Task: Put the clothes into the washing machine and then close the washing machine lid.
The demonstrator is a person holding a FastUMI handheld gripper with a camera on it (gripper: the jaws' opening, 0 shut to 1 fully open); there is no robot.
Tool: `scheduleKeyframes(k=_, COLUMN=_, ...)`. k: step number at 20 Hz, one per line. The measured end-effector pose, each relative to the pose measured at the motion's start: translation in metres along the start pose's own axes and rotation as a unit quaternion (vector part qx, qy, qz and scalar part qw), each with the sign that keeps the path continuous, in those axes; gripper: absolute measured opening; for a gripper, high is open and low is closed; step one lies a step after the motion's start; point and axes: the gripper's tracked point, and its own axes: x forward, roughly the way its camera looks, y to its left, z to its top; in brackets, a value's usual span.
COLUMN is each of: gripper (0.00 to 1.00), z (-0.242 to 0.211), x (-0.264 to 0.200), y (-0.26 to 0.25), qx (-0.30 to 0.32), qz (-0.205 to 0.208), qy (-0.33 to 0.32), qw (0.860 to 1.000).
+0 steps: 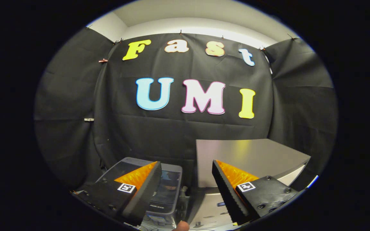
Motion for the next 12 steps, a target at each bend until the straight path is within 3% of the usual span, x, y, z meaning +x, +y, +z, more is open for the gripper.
scheduleKeyframes(k=7, gripper=0.98, z=-0.027, x=-0.046, y=-0.109, qx=-0.038, qz=-0.070, qy=0.001, qw=0.997)
scheduleKeyframes(k=12, gripper=0.98, z=-0.005, x=-0.071, y=-0.133, qx=0.020, qz=-0.056, qy=-0.042, qw=0.997)
